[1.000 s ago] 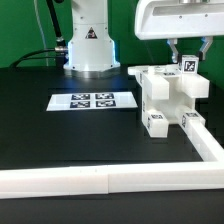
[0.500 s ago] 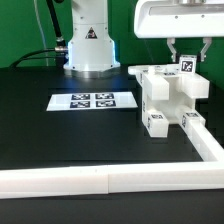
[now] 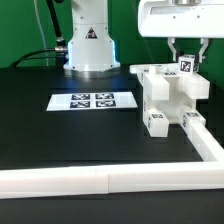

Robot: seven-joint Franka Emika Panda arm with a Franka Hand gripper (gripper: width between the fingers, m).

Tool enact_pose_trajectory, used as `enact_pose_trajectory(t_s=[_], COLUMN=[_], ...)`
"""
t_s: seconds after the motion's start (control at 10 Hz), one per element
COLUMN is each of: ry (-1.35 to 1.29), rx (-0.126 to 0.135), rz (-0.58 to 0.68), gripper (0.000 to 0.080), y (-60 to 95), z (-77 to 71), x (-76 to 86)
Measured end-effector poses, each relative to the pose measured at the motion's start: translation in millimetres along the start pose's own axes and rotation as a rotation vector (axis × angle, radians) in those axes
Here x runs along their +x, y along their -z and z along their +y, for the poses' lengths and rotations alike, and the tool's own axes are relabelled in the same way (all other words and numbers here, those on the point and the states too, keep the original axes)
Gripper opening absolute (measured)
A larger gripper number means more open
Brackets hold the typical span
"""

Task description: Assemble chair

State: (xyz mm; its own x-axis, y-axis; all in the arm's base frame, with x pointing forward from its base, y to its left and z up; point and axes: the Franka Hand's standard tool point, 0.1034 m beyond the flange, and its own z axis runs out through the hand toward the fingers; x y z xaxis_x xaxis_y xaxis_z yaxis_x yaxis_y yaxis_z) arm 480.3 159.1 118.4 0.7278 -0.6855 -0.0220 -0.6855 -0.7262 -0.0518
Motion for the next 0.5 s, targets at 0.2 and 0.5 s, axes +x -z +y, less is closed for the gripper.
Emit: enact_pose_trajectory(t_s=[0.2, 0.5], ry=[-0.096, -0.236], rx=[0.007, 0.025], rz=[-0.007, -0.015], gripper=[0.0285, 0.0285], y=[0.2, 0.5], z=[-0.7, -2.8], x=[-0.2, 0.1])
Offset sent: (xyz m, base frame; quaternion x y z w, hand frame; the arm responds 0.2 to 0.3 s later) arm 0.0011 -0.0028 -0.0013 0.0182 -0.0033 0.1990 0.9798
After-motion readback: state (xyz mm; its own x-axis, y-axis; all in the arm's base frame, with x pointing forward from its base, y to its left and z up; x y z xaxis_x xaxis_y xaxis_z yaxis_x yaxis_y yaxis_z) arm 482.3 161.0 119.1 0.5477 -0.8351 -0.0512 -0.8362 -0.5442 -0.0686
